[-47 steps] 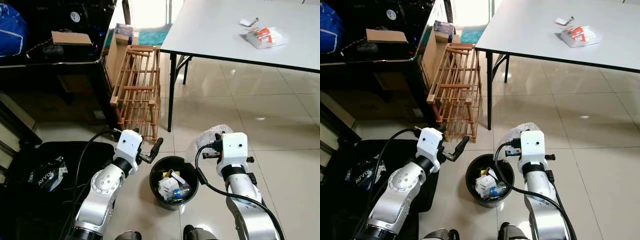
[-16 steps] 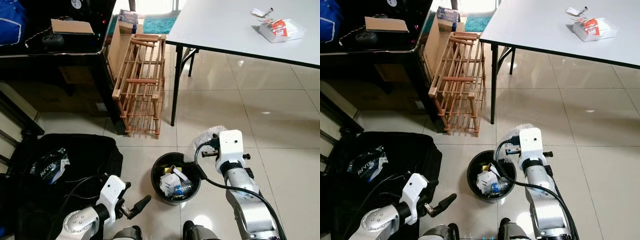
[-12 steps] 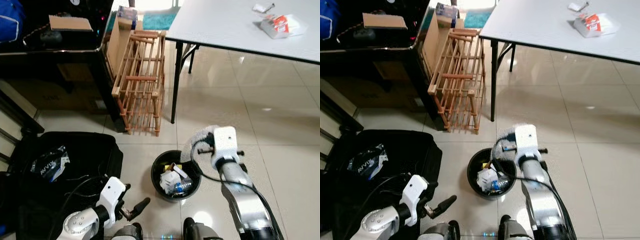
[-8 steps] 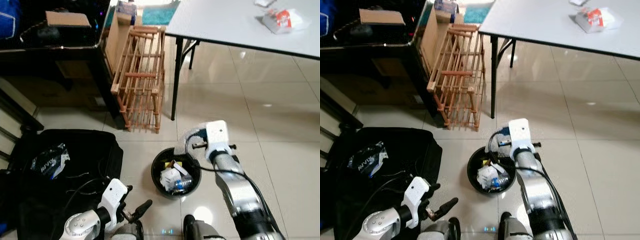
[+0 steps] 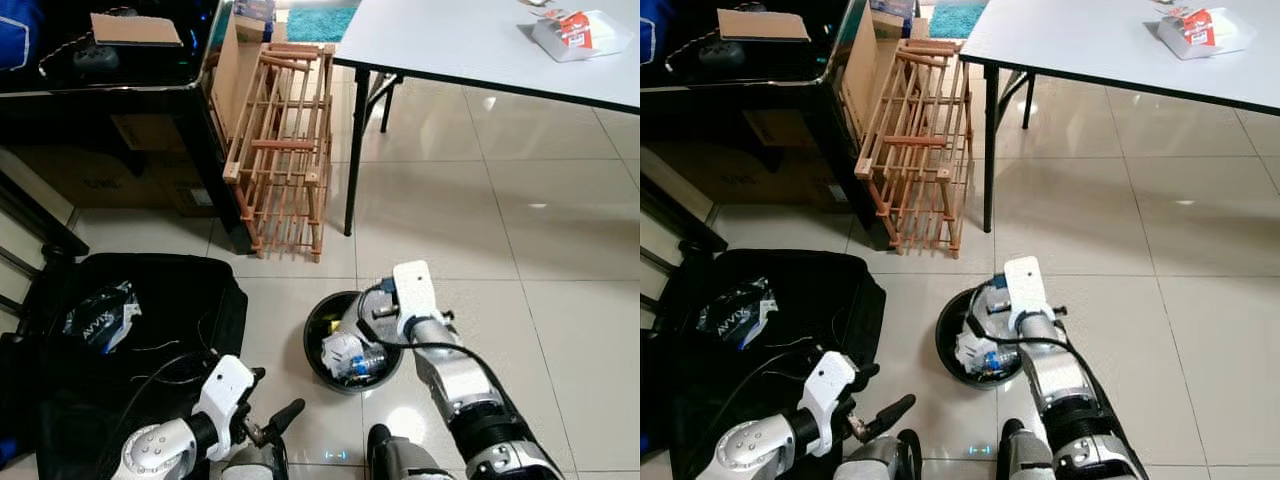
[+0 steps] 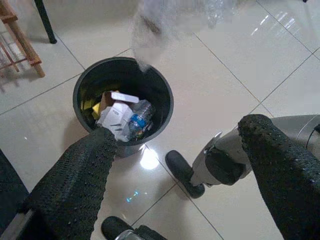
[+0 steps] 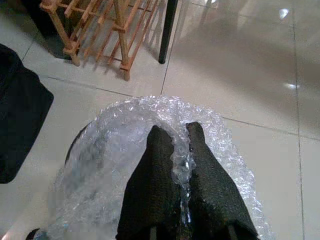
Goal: Picking trash to rubbish bin
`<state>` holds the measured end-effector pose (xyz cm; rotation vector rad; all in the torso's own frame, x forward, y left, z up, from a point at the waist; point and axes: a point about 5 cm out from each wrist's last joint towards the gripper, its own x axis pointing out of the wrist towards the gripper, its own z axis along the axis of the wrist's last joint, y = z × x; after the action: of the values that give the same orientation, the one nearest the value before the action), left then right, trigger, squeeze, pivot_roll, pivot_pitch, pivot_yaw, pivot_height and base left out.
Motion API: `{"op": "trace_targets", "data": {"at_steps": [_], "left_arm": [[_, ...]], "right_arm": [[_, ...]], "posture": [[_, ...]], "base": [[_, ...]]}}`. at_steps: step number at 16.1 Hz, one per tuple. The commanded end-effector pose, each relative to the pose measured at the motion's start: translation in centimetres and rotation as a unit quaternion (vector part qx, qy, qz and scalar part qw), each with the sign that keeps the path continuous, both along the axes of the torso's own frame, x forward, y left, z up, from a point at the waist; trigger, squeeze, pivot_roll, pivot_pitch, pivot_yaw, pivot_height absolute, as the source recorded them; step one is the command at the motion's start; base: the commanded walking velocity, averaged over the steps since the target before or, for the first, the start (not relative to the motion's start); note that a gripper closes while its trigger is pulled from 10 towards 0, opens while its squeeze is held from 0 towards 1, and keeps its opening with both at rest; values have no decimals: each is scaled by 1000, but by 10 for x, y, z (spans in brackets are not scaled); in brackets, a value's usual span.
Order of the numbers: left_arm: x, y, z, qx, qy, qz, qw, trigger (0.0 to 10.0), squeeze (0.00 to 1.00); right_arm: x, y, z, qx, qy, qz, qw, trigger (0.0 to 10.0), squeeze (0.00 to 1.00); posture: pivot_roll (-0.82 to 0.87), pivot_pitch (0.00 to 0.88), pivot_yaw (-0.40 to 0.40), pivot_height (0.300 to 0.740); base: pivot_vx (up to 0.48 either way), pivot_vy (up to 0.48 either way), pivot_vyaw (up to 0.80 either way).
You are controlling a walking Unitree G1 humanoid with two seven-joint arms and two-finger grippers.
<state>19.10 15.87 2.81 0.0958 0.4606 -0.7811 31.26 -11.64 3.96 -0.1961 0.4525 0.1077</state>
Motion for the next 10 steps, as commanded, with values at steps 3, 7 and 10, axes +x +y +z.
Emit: {"op": "trace_targets", "data": {"at_steps": [3,7,10], "left_arm": [[-11,1,2,9,13,0,1000,10000,0],[-25,2,7,13,30,-8,999,10000,0],[-30,3,7,17,38,-7,999,10000,0]], "right_arm": [[-5,-1,-10,6,13,-9,1000,10000,0],[-15,-2,-20,4,21,-15,1000,10000,0],[-21,-3,-25,5,27,-18,999,10000,0]], "posture": [[103,287,55,740],[99,331,63,740],[102,348,66,740]], "base": [[0,0,0],[0,0,0],[0,0,0]]}}
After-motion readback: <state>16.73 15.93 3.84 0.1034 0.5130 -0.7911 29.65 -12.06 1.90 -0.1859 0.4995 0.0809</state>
